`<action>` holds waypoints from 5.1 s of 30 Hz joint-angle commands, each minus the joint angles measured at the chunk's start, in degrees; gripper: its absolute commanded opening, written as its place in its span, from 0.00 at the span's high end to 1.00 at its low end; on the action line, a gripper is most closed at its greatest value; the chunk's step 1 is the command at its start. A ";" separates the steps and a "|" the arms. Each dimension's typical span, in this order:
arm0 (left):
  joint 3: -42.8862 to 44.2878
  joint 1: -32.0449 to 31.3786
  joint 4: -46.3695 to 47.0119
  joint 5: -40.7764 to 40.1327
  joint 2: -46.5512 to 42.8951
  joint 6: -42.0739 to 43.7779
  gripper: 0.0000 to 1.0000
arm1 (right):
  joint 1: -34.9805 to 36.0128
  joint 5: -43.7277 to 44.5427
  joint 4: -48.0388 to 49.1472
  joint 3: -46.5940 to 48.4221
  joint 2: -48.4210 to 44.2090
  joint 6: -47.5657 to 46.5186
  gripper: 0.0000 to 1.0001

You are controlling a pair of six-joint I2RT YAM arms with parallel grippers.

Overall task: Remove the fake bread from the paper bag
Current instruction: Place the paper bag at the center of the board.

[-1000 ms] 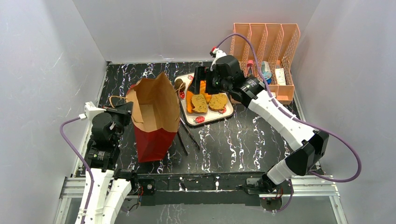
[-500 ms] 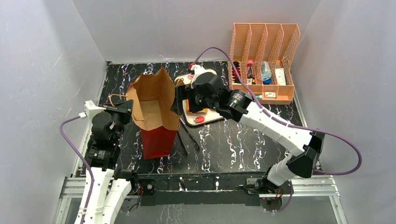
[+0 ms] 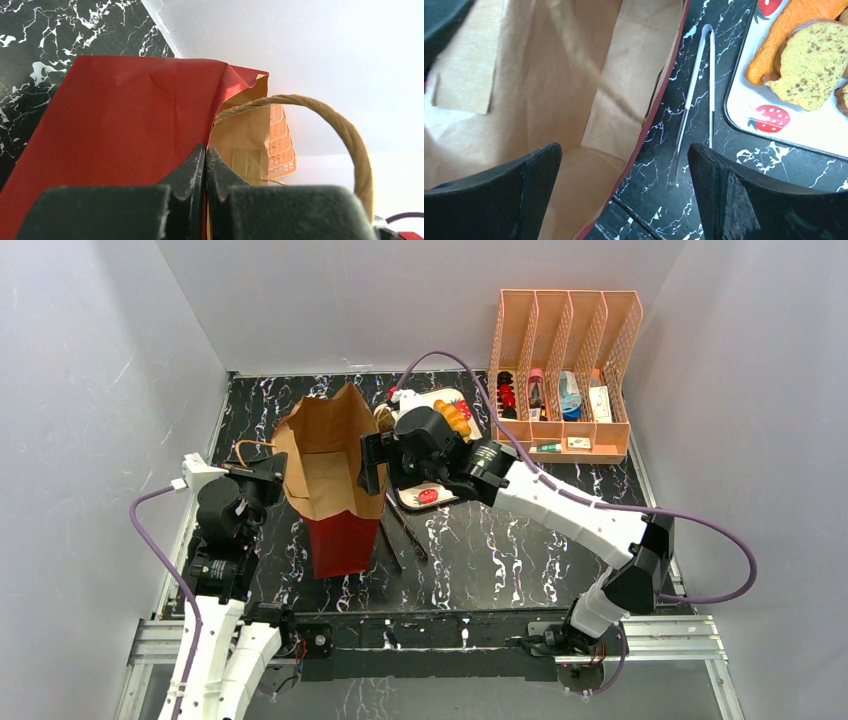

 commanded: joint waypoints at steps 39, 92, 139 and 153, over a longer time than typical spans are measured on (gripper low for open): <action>2.46 -0.04 1.31 3.15 1.60 2.26 0.55 | -0.97 2.47 6.96 16.81 17.88 -4.71 0.98; 10.27 -0.04 -19.10 20.05 4.94 -2.03 0.02 | -4.87 -0.36 6.66 28.28 20.98 -8.04 1.00; 22.06 -0.04 -14.84 38.99 10.10 1.33 0.02 | -13.48 -4.32 20.03 50.88 45.60 -2.91 1.00; 17.05 -0.05 -12.49 32.14 3.37 3.62 0.02 | -14.47 4.20 22.57 54.05 49.95 -5.99 1.00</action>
